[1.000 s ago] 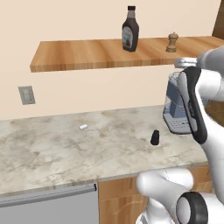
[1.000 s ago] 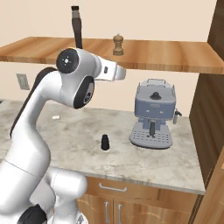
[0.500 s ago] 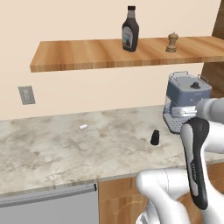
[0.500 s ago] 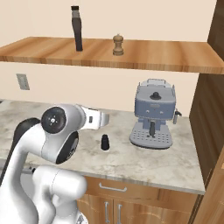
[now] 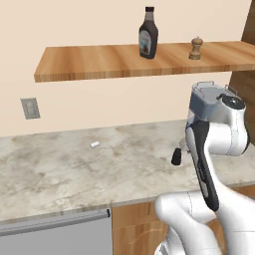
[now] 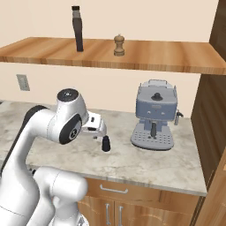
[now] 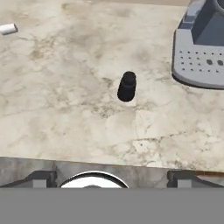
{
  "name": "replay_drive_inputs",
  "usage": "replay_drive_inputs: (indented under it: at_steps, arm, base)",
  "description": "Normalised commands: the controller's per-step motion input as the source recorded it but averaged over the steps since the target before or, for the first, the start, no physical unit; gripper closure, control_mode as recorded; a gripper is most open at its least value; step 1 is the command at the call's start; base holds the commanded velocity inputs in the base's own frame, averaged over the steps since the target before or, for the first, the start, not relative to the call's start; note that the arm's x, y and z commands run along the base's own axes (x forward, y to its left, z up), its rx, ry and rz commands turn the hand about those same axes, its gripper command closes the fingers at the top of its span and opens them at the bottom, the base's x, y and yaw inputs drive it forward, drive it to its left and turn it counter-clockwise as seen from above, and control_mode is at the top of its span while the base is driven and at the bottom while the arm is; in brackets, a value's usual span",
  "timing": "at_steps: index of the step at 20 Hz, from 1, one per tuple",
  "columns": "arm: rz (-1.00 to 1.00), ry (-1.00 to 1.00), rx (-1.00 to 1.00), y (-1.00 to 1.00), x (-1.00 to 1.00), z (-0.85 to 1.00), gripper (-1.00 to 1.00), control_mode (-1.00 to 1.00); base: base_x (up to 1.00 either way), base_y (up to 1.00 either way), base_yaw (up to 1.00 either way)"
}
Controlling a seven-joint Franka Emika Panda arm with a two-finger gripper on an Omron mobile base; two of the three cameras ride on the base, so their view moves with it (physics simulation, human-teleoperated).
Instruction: There are various items on the counter. Only move the condiments/shakers into the cabinet.
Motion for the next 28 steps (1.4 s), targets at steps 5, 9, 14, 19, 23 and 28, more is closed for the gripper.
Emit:
replay_drive_inputs:
  at_steps: [5,9,14,19,23,28]
  arm:
    - [0.00,0.05,-0.01,0.01,0.37,-0.30,-1.00,-1.00]
    - [0.00,-0.08,-0.03,-0.01,0.77,-0.59,-1.00,-1.00]
    - [0.00,-0.02,-0.02,-0.07,0.82,-0.57,-1.00,-1.00]
    - [-0.01,0.00,-0.01,-0.26,0.62,-0.41,-1.00,-1.00]
    - [0.00,0.01,0.00,-0.20,0.17,-0.08,-1.00,-1.00]
    - [-0.01,0.01,0.01,0.00,0.13,-0.02,-1.00,-1.00]
  base:
    - [0.00,0.00,0.00]
    - [0.00,0.00,0.00]
    - [0.00,0.00,0.00]
    - [0.00,0.00,0.00]
    - [0.00,0.00,0.00]
    - [0.00,0.00,0.00]
